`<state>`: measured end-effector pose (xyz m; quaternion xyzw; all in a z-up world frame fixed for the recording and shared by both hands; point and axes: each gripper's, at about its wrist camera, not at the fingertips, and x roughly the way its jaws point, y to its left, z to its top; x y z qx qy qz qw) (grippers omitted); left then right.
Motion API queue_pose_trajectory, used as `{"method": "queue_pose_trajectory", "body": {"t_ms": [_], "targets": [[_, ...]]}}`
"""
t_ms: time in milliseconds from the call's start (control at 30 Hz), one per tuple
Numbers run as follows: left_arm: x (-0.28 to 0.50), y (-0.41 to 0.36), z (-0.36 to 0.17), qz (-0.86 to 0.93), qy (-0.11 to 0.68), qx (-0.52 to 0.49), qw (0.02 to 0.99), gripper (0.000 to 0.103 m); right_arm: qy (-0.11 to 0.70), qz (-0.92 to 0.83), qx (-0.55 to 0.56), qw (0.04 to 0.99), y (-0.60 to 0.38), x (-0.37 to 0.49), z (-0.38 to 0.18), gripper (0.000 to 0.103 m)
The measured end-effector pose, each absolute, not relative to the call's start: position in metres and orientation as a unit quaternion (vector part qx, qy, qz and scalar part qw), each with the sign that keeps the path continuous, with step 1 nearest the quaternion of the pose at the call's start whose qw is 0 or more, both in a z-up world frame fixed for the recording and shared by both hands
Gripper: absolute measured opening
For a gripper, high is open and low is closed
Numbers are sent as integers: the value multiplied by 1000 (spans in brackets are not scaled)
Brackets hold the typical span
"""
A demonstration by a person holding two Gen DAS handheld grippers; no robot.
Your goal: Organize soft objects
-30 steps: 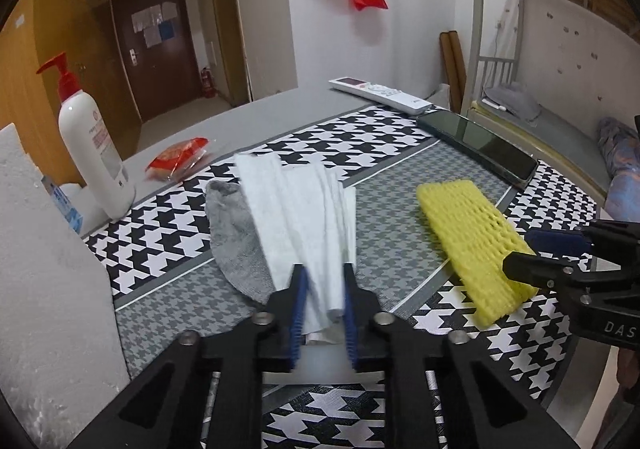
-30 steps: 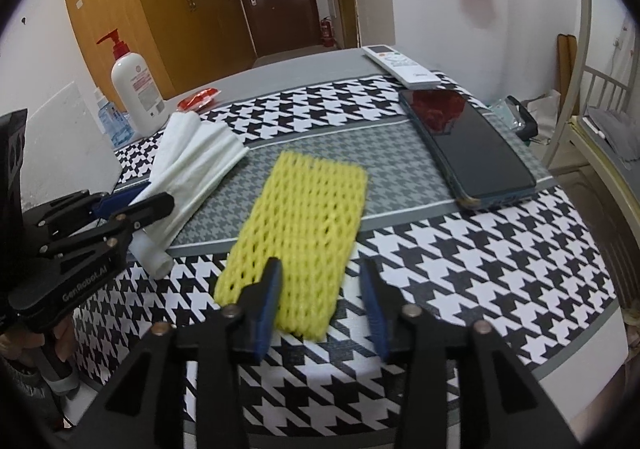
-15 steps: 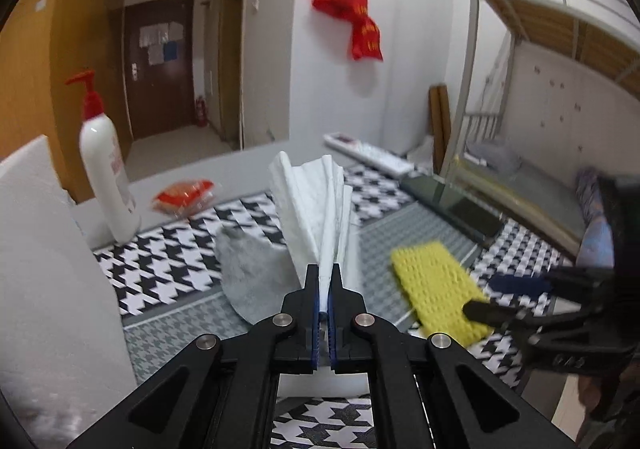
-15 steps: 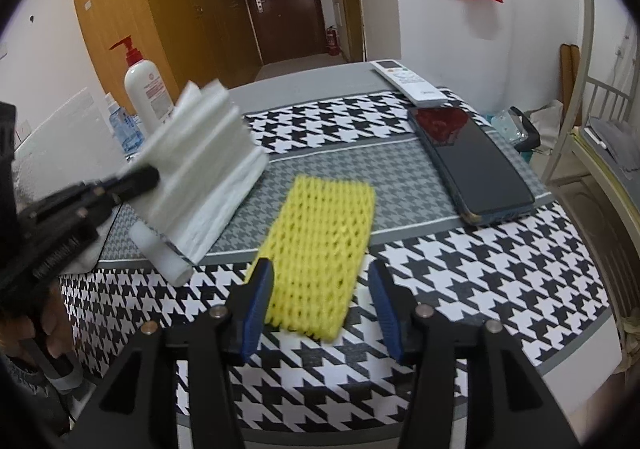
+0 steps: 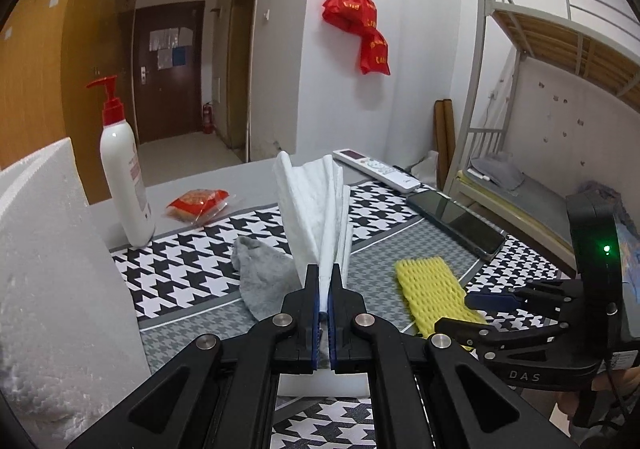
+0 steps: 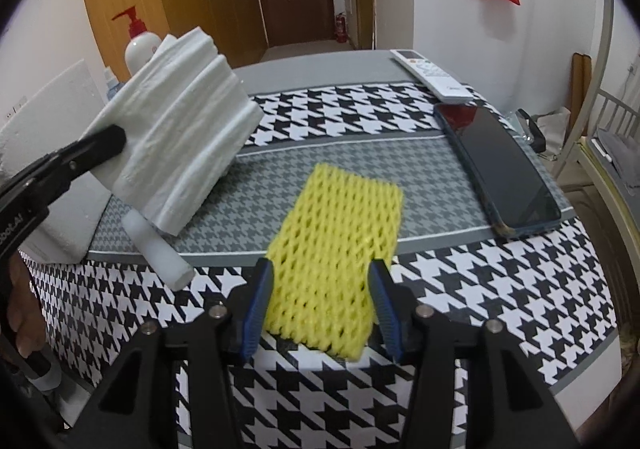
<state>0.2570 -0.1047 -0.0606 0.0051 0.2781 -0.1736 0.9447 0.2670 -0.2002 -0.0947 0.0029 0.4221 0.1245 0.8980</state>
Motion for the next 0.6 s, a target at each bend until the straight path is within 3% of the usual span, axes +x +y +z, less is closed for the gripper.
{"method": "queue_pose_trajectory", "body": {"t_ms": [100, 233, 533, 600], "targets": [[257, -103, -62, -170, 281, 6, 945, 3, 424, 122, -8, 897, -196, 268, -95, 54], [258, -102, -64, -168, 284, 5, 944, 3, 426, 119, -17, 897, -193, 268, -98, 62], [258, -102, -67, -167, 286, 10, 943, 3, 424, 114, -41, 898, -181, 265, -100, 62], [258, -101, -68, -166, 288, 7, 943, 3, 427, 116, -33, 896, -183, 265, -99, 58]]}}
